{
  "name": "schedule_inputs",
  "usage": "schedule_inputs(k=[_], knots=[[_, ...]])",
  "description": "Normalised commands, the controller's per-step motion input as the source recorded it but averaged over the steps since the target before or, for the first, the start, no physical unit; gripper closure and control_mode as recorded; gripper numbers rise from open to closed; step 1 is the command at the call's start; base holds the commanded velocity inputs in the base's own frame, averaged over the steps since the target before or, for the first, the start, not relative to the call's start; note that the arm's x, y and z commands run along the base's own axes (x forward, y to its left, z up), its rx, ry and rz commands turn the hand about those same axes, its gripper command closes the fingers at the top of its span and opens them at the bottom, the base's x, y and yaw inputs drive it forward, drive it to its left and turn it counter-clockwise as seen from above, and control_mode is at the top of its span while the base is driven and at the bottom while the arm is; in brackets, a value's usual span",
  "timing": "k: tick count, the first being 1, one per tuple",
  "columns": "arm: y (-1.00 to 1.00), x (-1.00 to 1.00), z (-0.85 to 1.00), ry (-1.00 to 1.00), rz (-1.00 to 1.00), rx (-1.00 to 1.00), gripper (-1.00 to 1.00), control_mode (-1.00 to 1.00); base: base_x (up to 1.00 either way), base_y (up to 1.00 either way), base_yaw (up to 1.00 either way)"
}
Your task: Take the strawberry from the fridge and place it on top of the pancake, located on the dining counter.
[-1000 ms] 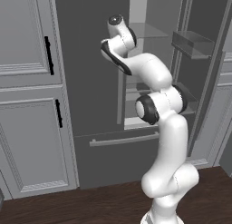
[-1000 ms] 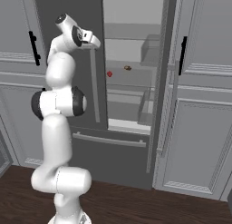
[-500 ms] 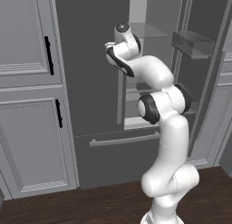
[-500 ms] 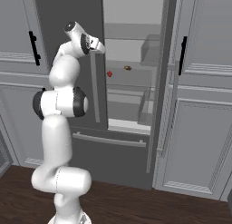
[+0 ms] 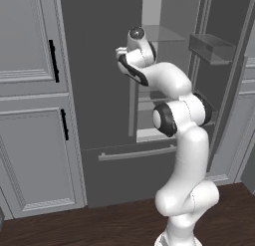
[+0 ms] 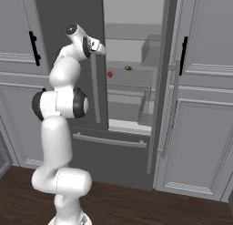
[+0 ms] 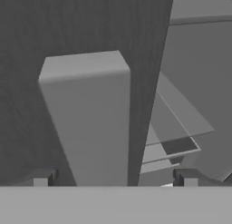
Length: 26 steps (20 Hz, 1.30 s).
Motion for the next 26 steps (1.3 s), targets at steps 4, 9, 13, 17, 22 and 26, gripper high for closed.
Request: schedule_inputs(k=[4, 9, 13, 17, 22, 26], knots=[[0.2, 0.0, -0.27, -0.05, 0.13, 0.0, -1.0, -1.0, 0.0, 0.0, 0.0], [0.13, 0.0, -0.17, -0.09, 0.11, 0.0, -1.0, -1.0, 0.0, 0.0, 0.0], [-0.27, 0.0, -0.21, -0.01, 0.0, -0.02, -1.0, -1.0, 0.0, 0.0, 0.0], [-0.08, 0.0, -0.24, 0.0, 0.0, -0.03, -1.0, -1.0, 0.0, 0.0, 0.0], [0.0, 0.03, -0.1, 0.0, 0.0, -0.02, -1.0, -1.0, 0.0, 0.0, 0.0], [0.01, 0.2, -0.09, 0.0, 0.0, -0.02, -1.0, -1.0, 0.0, 0.0, 0.0]])
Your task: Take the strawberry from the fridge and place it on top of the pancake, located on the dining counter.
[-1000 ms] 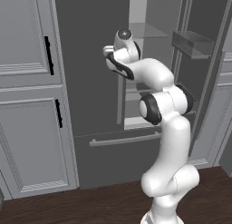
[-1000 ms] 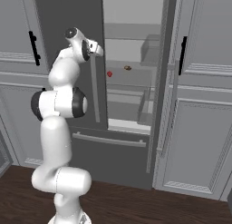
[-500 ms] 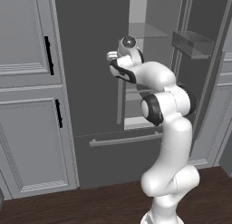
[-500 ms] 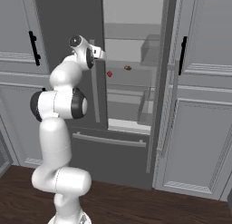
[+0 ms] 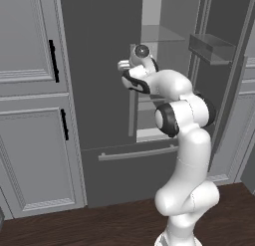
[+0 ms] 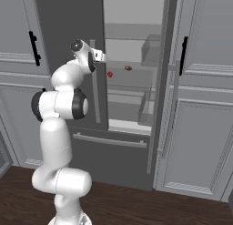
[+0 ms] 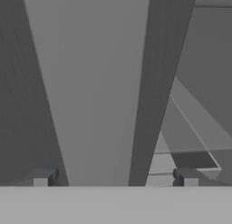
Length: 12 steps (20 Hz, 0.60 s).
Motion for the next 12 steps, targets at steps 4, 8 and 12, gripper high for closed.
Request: schedule_inputs(k=[4, 8, 12], knots=[[0.01, 0.36, -0.05, -0.04, 0.0, 0.0, -1.0, -1.0, 0.0, 0.0, 0.0], [0.0, 0.28, -0.03, -0.1, 0.0, 0.0, -1.0, -1.0, 0.0, 0.0, 0.0], [0.0, 0.01, 0.0, -0.03, 0.0, 0.0, 1.0, -1.0, 0.0, 0.0, 0.0]])
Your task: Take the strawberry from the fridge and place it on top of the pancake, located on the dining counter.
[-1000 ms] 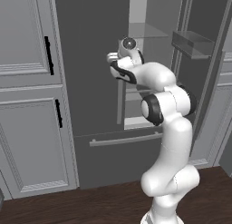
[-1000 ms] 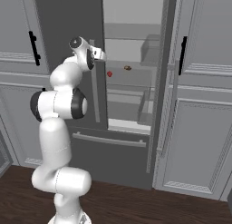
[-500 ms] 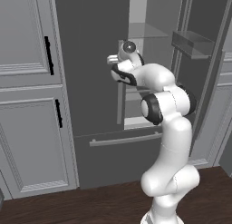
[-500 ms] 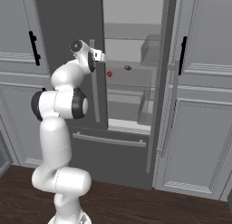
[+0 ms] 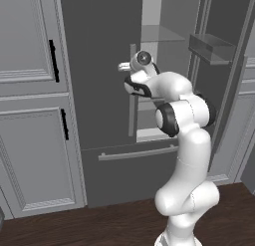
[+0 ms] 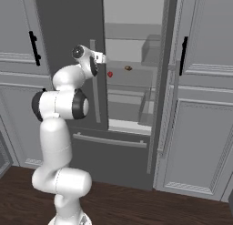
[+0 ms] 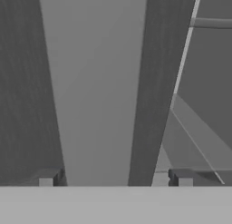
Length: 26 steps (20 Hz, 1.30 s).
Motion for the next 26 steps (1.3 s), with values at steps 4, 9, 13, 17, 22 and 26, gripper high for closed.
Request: schedule_inputs(k=[4, 9, 13, 17, 22, 26], knots=[[0.01, -0.02, 0.0, 0.0, -0.01, 0.0, 1.0, -1.0, 0.0, 0.0, 0.0], [0.12, -0.43, 0.0, 0.0, -0.11, 0.0, 1.0, -1.0, 0.0, 0.0, 0.0], [0.15, -0.79, 0.0, 0.0, -0.18, 0.0, 1.0, -1.0, 0.0, 0.0, 0.0], [0.22, -0.84, 0.0, 0.0, -0.25, 0.0, 1.0, -1.0, 0.0, 0.0, 0.0], [0.31, -0.78, 0.0, 0.0, -0.31, 0.0, 1.0, -1.0, 0.0, 0.0, 0.0], [0.32, -0.81, 0.0, 0.0, -0.26, 0.0, 1.0, -1.0, 0.0, 0.0, 0.0]])
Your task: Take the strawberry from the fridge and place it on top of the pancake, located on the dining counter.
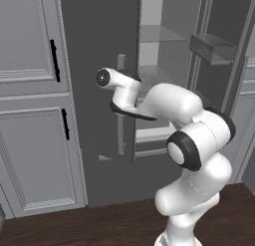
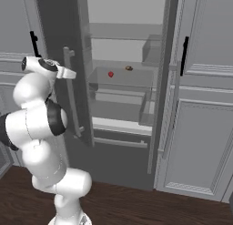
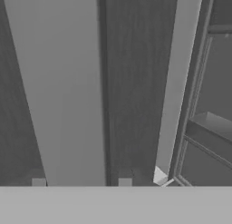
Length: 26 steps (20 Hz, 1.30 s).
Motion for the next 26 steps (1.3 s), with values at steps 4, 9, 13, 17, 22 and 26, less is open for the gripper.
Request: schedule_inputs(k=[4, 9, 13, 17, 22, 26], knots=[[0.45, -0.79, 0.0, 0.0, -0.17, 0.0, 1.0, -1.0, 0.0, 0.0, 0.0], [0.58, -0.52, -0.01, -0.01, -0.06, -0.01, 1.0, -1.0, 0.0, 0.0, 0.0], [0.42, -0.2, -0.01, -0.04, -0.01, 0.0, -1.0, -1.0, 0.0, 0.0, 0.0], [0.28, -0.18, -0.03, -0.08, 0.0, 0.0, -1.0, -1.0, 0.0, 0.0, 0.0], [0.06, -0.07, 0.0, -0.04, 0.02, 0.0, -1.0, -1.0, 0.0, 0.0, 0.0], [0.0, -0.26, 0.0, 0.0, 0.12, 0.0, -1.0, -1.0, 0.0, 0.0, 0.0]])
